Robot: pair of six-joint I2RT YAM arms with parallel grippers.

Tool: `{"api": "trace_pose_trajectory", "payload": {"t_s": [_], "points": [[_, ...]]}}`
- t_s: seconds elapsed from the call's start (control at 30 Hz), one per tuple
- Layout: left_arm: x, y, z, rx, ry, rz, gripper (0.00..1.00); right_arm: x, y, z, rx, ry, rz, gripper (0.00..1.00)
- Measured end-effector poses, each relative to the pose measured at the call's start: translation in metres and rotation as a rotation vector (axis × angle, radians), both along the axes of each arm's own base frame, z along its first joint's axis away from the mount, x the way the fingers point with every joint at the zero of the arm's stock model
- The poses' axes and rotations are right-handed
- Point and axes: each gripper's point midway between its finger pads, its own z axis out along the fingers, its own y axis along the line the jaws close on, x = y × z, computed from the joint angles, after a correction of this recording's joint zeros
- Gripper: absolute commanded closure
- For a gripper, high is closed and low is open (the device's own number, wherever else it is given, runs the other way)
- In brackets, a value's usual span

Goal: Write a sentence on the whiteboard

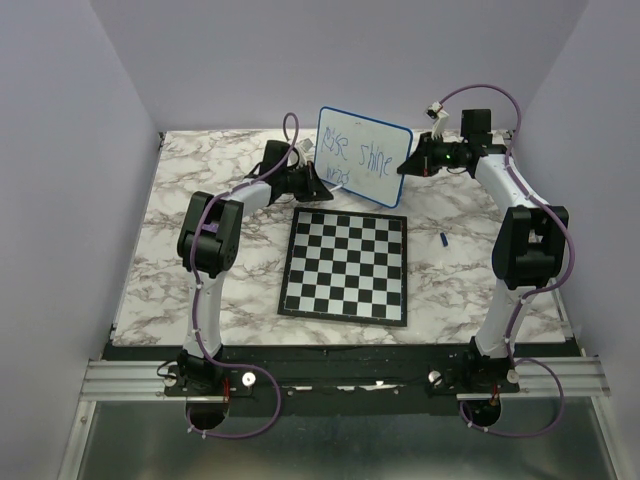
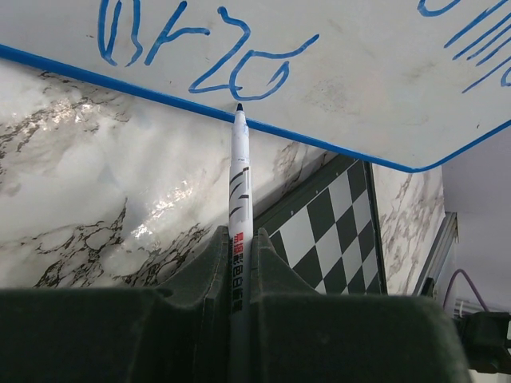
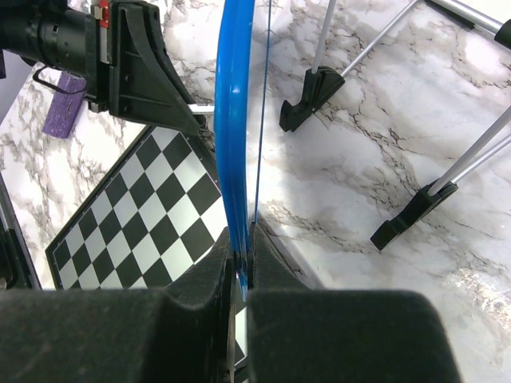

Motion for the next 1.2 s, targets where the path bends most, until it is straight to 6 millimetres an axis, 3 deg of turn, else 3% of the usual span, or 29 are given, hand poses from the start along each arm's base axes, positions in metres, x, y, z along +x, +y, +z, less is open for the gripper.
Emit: {"api": "trace_pose_trajectory", "payload": {"t_s": [0.2,0.53,1.2], "points": [[-0.005,-0.003,0.003,-0.049,-0.001,-0.011,1.00,0.000,0.000,0.000,0.000,0.000,0.000,1.00],[0.003,-0.011,0.032,-0.131,-0.055,-0.010,1.00,0.000,0.000,0.000,0.000,0.000,0.000,1.00],[0.010,-0.014,0.042,-0.145,-0.066,-0.003,1.00,0.000,0.000,0.000,0.000,0.001,0.000,1.00]]}}
